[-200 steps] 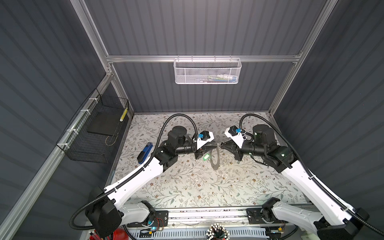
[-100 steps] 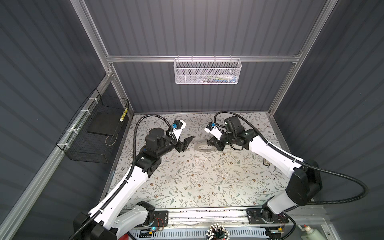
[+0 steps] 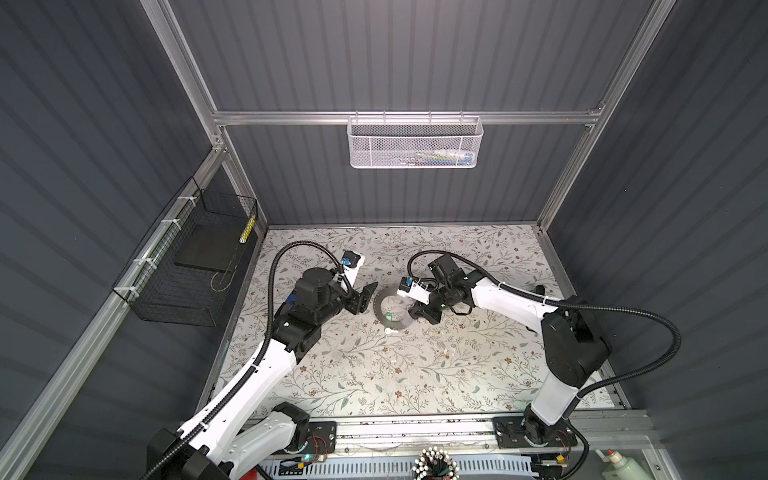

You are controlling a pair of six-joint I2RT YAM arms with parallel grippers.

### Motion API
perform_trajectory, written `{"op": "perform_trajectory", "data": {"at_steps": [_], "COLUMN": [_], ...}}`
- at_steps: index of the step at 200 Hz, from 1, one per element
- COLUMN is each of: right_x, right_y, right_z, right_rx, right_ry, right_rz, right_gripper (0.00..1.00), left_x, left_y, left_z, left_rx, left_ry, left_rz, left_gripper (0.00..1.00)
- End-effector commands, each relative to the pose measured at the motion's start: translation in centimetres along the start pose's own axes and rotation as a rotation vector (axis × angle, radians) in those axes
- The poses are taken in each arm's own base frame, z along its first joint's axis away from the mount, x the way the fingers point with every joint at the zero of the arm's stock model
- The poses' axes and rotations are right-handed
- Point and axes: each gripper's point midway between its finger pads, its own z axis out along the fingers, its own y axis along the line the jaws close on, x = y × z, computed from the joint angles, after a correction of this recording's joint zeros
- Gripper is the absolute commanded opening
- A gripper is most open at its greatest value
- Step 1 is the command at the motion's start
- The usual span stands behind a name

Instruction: Put the keys on the keyring

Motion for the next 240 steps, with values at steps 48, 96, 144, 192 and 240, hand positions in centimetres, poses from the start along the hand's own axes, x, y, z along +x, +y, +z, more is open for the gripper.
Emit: {"op": "perform_trajectory", "data": {"at_steps": [48, 96, 144, 192, 240], "right_x": [8.2, 12.1, 14.9, 14.4, 12.7], "right_y": [-0.6, -1.8, -2.4, -4.3, -10.9], "right_z": [0.0, -0.7, -1.6, -4.8, -11.6], "right_rx": [0.053, 0.152, 0.238, 0.395, 0.879], "right_ry": [0.288, 0.470, 0.559, 0.462, -0.031], "right_rz": [0.119, 0.174, 0.218, 0.313, 0.410], "right_gripper": [0.03, 0.10, 0.23, 0.50, 0.76], "left_x": [0.0, 0.3, 1.9, 3.4, 7.2], "left_y": [-0.9, -0.6, 0.3, 2.3, 8.5], "left_z": [1.5, 2.1, 2.2, 2.7, 2.1], "left_rx": [0.075, 0.061, 0.009, -0.106, -0.459], "left_ry": [-0.007, 0.007, 0.053, 0.080, 0.055], "left_rz": [-0.021, 0.002, 0.041, 0.062, 0.075], "left_gripper": [0.75, 0.75, 0.78, 0.82, 0.82]}}
